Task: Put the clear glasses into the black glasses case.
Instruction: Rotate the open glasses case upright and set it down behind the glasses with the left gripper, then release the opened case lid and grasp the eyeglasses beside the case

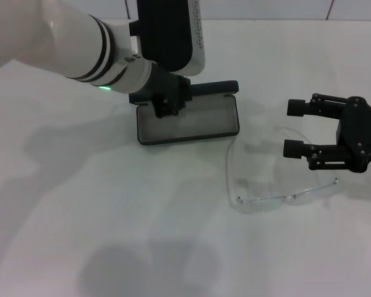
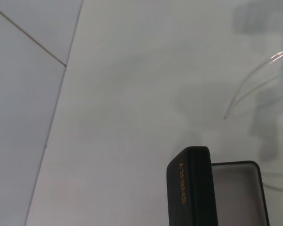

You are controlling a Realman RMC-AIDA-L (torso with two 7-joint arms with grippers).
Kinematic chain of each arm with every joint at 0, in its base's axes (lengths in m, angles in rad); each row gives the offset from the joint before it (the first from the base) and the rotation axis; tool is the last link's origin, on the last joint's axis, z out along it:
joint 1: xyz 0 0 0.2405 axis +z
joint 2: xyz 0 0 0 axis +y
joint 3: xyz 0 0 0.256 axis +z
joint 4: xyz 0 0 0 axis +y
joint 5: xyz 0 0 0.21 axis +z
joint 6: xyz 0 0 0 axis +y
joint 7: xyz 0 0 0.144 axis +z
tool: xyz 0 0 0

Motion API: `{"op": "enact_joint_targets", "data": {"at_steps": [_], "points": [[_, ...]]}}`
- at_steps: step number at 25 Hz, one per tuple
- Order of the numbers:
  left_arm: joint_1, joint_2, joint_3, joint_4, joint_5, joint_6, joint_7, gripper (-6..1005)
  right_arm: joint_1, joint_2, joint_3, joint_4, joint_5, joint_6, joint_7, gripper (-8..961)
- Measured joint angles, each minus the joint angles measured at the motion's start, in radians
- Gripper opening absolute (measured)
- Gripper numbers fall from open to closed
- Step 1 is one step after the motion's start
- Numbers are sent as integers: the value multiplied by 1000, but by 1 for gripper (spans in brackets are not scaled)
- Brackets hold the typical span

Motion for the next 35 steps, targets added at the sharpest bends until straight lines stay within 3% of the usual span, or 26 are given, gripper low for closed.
{"op": "enact_joint_targets", "data": {"at_steps": [11,25,30,35], "points": [[-5,-1,13,-20,4,4,-8,197,-2,0,6,0,0,0,0,794],[19,-3,22,-2,15,-57,-39,427,-4,0,8,2,0,8,0,793],[80,-3,14,67,-9,-93,-40,516,-7,0,8,2,-1,11,-7,793],[167,0,-80,147,-233,-103,-25,570,-16,-1,24,2,-1,11,-7,793]]}}
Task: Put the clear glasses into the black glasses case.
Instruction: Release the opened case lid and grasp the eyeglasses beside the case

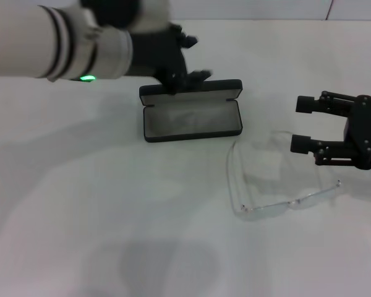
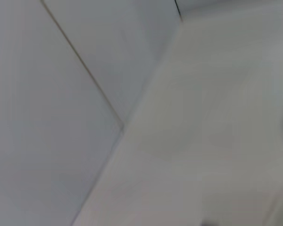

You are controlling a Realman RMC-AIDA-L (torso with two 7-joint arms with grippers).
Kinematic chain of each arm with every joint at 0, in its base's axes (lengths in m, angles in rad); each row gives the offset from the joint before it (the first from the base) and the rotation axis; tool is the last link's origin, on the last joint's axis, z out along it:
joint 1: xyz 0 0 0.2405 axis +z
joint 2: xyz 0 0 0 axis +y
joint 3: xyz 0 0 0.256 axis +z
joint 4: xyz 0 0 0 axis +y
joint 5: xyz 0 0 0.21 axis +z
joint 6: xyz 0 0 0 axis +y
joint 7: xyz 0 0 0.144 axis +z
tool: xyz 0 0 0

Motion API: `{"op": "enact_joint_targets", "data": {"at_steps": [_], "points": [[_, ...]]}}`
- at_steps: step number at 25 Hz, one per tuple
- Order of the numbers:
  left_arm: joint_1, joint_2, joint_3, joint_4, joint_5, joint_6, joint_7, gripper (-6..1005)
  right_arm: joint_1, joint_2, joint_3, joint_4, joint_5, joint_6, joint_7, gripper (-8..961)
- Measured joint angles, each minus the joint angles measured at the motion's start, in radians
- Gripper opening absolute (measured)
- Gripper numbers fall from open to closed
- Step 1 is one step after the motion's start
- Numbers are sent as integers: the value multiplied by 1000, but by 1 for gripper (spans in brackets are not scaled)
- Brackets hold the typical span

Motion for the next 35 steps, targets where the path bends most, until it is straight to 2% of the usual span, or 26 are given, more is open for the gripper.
{"op": "enact_joint_targets", "data": {"at_steps": [5,6,7,9,12,18,22,25,30,35], "points": [[130,4,-194,-15,-495,71,203,570,-4,-2,15,1,-3,-3,0,792],[130,4,-194,-15,-495,71,203,571,-4,-2,21,1,-3,-2,0,792],[181,3,-280,-85,-743,176,339,572,-4,-1,30,1,-1,-1,-1,792],[191,4,-326,-149,-866,261,419,578,-5,0,50,1,0,0,-1,792],[184,4,-420,-309,-1019,424,510,587,-2,-2,59,1,0,0,4,792],[164,8,-570,-562,-1058,619,548,613,18,-4,58,-72,-6,8,67,791],[188,14,-581,-621,-1047,661,576,657,37,-9,50,-236,-72,8,203,791],[222,8,-577,-633,-1031,663,628,690,72,-15,48,-377,-176,-27,332,790],[245,6,-575,-703,-1018,678,708,708,194,-31,35,-565,-394,-148,525,788],[239,16,-579,-757,-944,679,763,703,337,-59,-42,-615,-541,-261,637,786]]}}
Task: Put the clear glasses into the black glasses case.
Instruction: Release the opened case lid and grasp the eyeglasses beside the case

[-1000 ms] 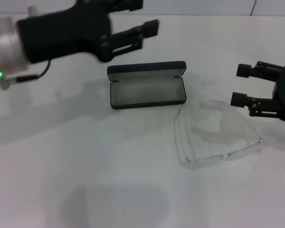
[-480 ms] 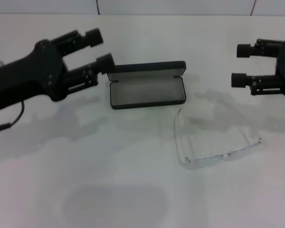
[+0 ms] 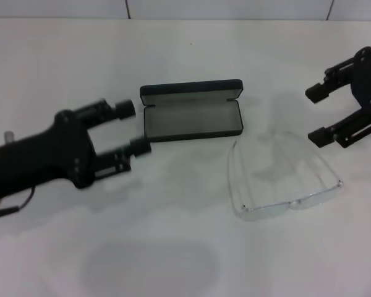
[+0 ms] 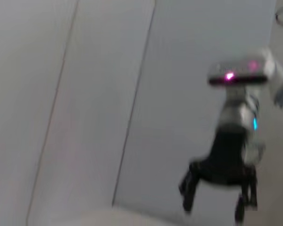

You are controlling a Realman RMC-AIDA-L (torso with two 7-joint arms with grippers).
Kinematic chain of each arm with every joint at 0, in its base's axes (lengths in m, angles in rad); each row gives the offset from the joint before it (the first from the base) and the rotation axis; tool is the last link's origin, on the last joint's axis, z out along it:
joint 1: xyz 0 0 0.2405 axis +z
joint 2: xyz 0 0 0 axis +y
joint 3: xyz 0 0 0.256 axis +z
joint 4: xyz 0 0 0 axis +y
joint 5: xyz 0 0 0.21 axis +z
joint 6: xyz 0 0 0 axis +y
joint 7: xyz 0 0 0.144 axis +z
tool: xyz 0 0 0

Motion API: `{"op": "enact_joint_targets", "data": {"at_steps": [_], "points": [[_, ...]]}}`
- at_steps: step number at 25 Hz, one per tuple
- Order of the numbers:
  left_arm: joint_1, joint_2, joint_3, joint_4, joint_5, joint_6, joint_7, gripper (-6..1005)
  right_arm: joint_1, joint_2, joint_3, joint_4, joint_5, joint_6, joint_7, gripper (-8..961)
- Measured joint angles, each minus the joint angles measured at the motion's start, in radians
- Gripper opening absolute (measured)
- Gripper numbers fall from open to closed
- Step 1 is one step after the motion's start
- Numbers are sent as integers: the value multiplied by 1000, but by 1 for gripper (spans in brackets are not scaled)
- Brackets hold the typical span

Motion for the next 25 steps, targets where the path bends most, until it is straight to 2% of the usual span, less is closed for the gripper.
{"op": "enact_joint_targets", "data": {"at_steps": [5,9,13,17,25], "points": [[-7,-2,-2,10,123,-6,42,702,72,-2,-46,11,-80,-59,27,784],[-8,7,-2,18,158,-3,36,701,100,12,-107,17,-154,-69,28,782],[-6,9,-2,32,180,-3,38,700,104,23,-197,17,-205,-49,26,782],[1,9,-4,60,183,-5,40,699,125,54,-227,38,-251,-44,24,782],[3,8,-27,63,185,-7,41,697,167,58,-342,112,-281,-28,24,783]]}}
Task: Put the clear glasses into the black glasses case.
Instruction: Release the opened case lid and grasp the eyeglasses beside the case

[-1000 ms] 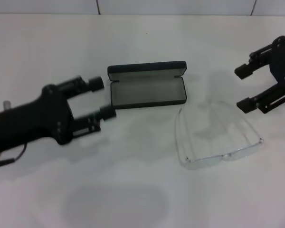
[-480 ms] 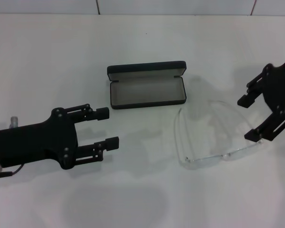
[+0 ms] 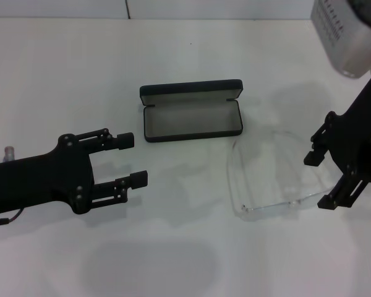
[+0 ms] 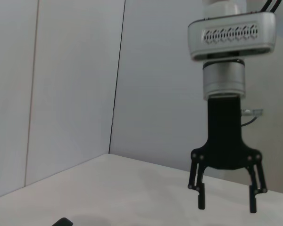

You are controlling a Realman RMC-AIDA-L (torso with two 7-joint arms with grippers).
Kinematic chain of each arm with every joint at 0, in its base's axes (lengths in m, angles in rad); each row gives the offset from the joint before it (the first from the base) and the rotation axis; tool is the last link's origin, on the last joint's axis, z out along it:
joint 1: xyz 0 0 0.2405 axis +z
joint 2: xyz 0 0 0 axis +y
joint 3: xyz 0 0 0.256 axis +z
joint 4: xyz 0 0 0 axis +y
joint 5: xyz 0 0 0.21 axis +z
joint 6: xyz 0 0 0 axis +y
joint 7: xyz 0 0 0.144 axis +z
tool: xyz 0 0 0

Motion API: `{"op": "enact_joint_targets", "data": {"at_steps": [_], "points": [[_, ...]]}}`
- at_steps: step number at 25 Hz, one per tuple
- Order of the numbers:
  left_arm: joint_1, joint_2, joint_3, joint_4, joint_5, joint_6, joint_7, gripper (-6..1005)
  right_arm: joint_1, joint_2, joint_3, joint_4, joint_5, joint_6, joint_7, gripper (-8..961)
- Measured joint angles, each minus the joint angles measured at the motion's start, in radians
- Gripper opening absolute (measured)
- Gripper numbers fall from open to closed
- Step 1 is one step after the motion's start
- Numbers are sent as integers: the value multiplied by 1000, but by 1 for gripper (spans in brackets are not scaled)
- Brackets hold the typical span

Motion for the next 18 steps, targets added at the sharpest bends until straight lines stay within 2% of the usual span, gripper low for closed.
{"op": "enact_joint_targets", "data": {"at_steps": [18], "points": [[-13,-7,-1,-2,1,-6,2,692,22,11,-230,85,-52,153,1,783]]}}
